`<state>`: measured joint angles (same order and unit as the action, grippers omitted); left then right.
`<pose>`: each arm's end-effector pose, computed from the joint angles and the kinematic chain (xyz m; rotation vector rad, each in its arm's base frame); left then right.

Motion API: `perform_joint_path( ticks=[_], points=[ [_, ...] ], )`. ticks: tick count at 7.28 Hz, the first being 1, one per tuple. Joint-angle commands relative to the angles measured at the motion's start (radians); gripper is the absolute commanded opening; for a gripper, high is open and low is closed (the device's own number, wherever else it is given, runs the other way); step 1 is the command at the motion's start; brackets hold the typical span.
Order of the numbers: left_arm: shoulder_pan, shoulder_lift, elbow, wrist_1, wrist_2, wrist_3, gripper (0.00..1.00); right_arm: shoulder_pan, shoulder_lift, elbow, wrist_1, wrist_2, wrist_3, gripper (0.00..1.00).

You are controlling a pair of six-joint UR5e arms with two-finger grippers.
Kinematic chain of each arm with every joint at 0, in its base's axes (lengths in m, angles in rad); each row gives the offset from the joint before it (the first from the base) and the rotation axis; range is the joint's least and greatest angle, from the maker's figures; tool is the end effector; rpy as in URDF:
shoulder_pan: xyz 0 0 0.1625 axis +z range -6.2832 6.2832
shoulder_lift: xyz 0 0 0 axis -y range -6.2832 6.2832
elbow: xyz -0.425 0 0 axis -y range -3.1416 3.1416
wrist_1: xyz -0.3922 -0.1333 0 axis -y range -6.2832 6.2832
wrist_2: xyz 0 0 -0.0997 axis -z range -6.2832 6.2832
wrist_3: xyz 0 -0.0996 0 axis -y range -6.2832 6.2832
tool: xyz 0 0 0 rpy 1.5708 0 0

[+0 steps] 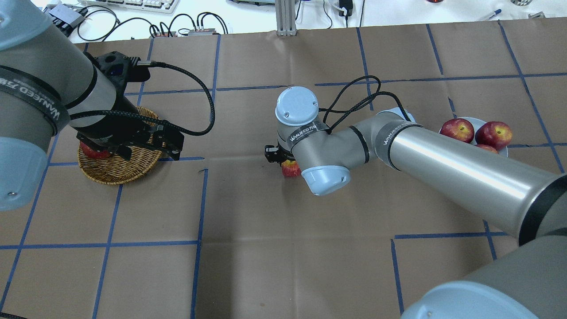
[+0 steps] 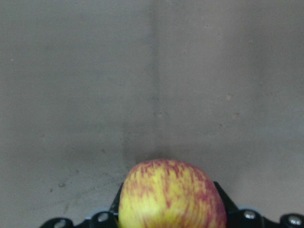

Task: Transfer apple from basket to plate
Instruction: 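Carry the striped apple with the right gripper over the blue plate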

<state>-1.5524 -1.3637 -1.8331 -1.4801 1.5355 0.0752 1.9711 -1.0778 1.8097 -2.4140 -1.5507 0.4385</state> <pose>-0.1293 -0.4098 0.4608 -0.0892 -3.1062 0.0577 0.3596 -0.5026 0.1869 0.0570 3.0741 -0.1439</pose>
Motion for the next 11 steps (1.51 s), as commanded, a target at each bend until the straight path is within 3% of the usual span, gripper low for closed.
perform_joint_path(
  ticks=[1, 3, 4, 7, 9, 11],
  points=[
    [0.0, 0.0, 0.0, 0.0, 0.0, 0.0, 0.99, -0.014, -0.017, -0.018, 0.01, -0.002, -0.001, 0.51],
    [0.0, 0.0, 0.0, 0.0, 0.0, 0.0, 0.99, -0.055, -0.12, -0.07, 0.163, -0.003, -0.02, 0.52],
    [0.0, 0.0, -0.002, 0.0, 0.0, 0.0, 0.99, -0.123, -0.192, -0.078, 0.267, -0.006, -0.123, 0.53],
    [0.0, 0.0, -0.002, -0.002, 0.0, 0.0, 0.99, -0.468, -0.379, -0.072, 0.53, -0.009, -0.546, 0.53],
    [0.0, 0.0, -0.002, -0.002, 0.0, 0.0, 0.99, -0.708, -0.381, -0.049, 0.544, -0.015, -0.921, 0.53],
    [0.0, 0.002, -0.012, -0.002, 0.0, 0.0, 0.99, -0.813, -0.37, 0.009, 0.498, -0.003, -1.059, 0.52]
  ],
)
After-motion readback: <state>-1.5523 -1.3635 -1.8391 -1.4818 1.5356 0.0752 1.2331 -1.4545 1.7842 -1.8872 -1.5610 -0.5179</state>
